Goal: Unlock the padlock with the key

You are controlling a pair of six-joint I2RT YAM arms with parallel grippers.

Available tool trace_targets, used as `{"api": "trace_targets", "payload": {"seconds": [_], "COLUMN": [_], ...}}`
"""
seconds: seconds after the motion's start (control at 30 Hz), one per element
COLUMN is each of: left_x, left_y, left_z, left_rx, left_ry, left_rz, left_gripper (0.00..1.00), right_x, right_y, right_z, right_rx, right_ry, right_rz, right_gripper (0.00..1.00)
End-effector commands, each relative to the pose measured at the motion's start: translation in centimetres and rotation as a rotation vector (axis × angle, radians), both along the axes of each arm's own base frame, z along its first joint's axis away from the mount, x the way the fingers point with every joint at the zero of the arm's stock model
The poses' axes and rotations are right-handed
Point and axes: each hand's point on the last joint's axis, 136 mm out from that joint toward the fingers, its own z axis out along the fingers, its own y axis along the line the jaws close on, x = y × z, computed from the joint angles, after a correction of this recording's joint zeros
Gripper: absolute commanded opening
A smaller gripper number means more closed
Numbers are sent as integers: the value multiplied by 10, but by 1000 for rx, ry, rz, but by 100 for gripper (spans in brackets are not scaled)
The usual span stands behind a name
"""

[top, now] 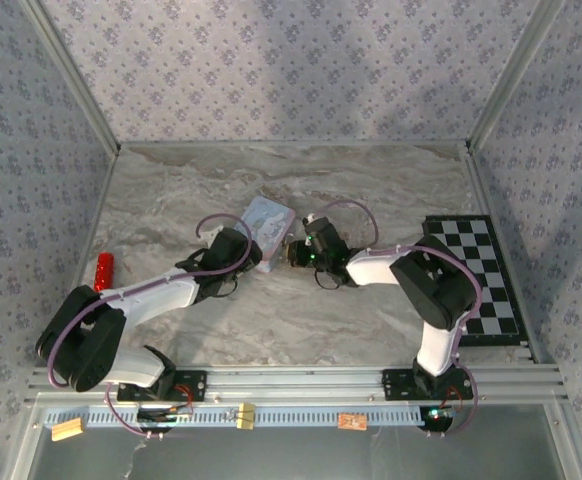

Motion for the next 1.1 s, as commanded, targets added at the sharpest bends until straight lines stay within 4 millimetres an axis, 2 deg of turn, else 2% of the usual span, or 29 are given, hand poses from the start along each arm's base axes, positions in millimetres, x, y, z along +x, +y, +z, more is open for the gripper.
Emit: {"api": "trace_targets", "payload": {"seconds": [0.0,0.17,0.33,0.57,0.83,1.07], "left_x": [-15,-15,-19,-17,-17,-18], "left_y": [27,21,14,9,9,11], "left_z": [-25,-29,-35,-34,-33,-31], "left_rx": [107,80,61,54,58,59], "left_ry": [79,88,105,98,98,95], "left_rz": [29,16,-2,-11,-15,-10], "left_gripper": [69,69,69,69,69,69], "right_x": [8,14,10,11,23,20], "right_y": [-14,10,32,41,31,7], "right_z": [1,0,18,41,39,10], "right_rx": [-99,57,134,224,276,-89], "right_ry": [-15,53,24,-11,9,-7], "right_rz": [-49,-99,-55,-21,-58,-52], "right_gripper": [0,0,0,0,0,0]}}
